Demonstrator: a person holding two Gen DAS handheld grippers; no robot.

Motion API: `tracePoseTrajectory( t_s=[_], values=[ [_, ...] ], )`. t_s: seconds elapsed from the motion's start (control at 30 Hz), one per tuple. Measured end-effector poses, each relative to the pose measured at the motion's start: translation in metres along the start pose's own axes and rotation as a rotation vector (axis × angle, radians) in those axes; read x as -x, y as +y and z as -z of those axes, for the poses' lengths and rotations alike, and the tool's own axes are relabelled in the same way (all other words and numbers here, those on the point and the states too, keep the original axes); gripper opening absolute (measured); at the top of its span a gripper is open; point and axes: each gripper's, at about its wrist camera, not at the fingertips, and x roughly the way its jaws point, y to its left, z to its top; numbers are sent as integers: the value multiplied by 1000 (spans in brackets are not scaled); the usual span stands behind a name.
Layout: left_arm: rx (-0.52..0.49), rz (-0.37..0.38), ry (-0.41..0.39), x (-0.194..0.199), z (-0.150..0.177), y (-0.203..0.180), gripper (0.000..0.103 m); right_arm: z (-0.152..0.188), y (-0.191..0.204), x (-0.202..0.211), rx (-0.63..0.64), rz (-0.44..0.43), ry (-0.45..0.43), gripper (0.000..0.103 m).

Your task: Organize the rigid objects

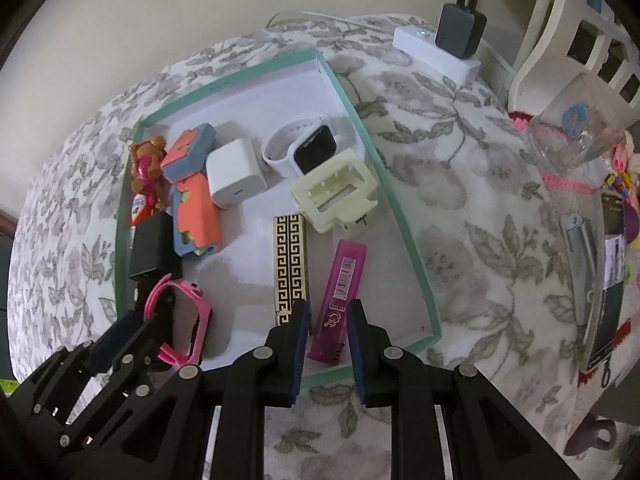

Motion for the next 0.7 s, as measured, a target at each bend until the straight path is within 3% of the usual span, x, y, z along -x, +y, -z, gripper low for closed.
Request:
tracePoseTrajectory(
  t_s=[0.23, 0.33, 0.4, 0.5, 0.6, 0.7],
  values=[
    [60, -4, -39, 20, -8, 14, 48, -3, 7, 20, 21, -13, -54, 32],
    [110, -42, -59, 27, -11, 28, 57, -3, 12, 26, 31, -18, -75, 49],
    [150, -59, -68, 29, -13, 40, 60, -3, 18, 28, 46, -22, -80, 52],
    [209, -100, -45, 26, -14, 60, 62, -2, 24, 26, 64, -23, -74, 56],
    [263, -144, -4, 17, -14, 80, 75, -1, 27, 24, 71, -21, -72, 63],
    [301, -148, 40, 8, -11, 93, 76, 0, 28, 23, 70, -18, -77, 69]
  ],
)
